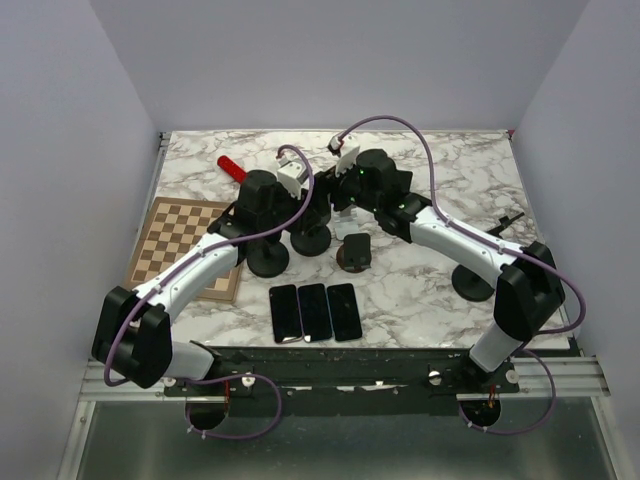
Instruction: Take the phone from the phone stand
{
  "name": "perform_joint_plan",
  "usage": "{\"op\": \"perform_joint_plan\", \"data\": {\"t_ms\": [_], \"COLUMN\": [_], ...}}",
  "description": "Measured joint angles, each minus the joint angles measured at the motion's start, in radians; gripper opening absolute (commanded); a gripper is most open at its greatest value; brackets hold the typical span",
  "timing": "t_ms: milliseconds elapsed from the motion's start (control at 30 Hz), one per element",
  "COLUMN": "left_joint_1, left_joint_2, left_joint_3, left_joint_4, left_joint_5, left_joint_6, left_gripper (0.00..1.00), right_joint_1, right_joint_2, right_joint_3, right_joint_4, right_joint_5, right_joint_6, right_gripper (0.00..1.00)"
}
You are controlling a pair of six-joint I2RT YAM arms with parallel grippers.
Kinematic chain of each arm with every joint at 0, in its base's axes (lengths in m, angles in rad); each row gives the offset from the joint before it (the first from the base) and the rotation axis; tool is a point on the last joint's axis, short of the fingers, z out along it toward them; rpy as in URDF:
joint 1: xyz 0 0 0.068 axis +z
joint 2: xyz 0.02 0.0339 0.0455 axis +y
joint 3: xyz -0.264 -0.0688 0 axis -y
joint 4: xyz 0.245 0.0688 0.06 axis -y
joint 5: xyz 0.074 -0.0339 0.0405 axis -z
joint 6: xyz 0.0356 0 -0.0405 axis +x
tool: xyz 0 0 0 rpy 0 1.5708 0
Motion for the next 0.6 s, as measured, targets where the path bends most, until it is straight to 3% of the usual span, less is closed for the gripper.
{"op": "perform_joint_plan", "data": {"t_ms": [600], "left_joint_1": [0.033], "left_joint_2": [0.011], "left_joint_3": [-0.005], "left_joint_4": [0.006], "left_joint_5": [0.089], "left_joint_6": [-0.003], "left_gripper": [0.0], "right_joint_1": [-0.073], "right_joint_2": [0.061], "right_joint_3": [0.12], "right_joint_4": [-0.151], "right_joint_5": [-0.35], "right_joint_6": [-0.147], "right_gripper": [0.01]}}
